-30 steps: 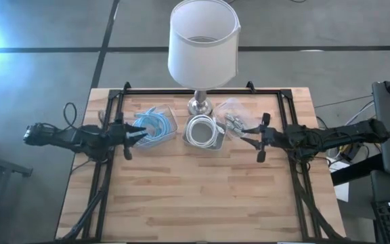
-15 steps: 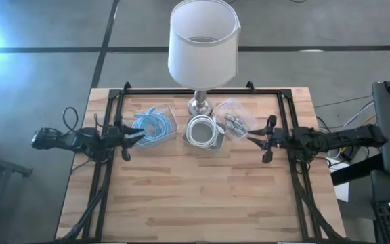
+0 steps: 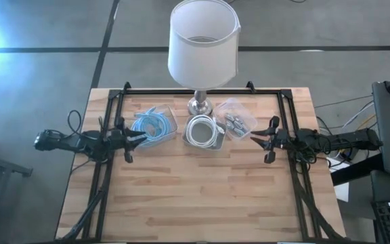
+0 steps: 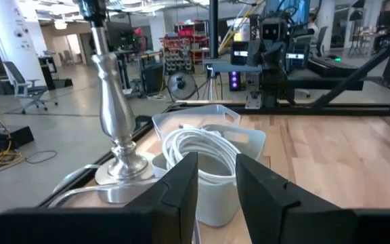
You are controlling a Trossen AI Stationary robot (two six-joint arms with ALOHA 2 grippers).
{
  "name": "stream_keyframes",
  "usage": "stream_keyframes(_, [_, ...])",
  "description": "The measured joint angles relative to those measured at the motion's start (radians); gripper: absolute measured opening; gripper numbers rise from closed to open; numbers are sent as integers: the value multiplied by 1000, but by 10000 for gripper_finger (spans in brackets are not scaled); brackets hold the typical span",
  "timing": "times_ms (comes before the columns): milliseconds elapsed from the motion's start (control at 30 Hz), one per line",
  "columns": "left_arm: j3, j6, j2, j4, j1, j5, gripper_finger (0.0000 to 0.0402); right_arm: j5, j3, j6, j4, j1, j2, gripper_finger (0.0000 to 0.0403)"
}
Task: Pick & Place USB Port
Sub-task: Return to Home Position
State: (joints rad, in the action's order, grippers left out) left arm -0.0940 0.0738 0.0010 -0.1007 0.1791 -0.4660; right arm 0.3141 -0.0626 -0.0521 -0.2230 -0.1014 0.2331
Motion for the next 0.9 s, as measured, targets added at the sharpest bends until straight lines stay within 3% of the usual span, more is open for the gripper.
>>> stream_keyframes(333, [8,19,0,15,1,35,104,2,53,7,6,0,-120,99])
stream_keyframes(600, [53,3,2,75,0,40,104,4,53,1,10,0,-134,102])
stream_keyframes(900, [58,21,0,82,0,58,104,158,53,55,136,0,-134,99])
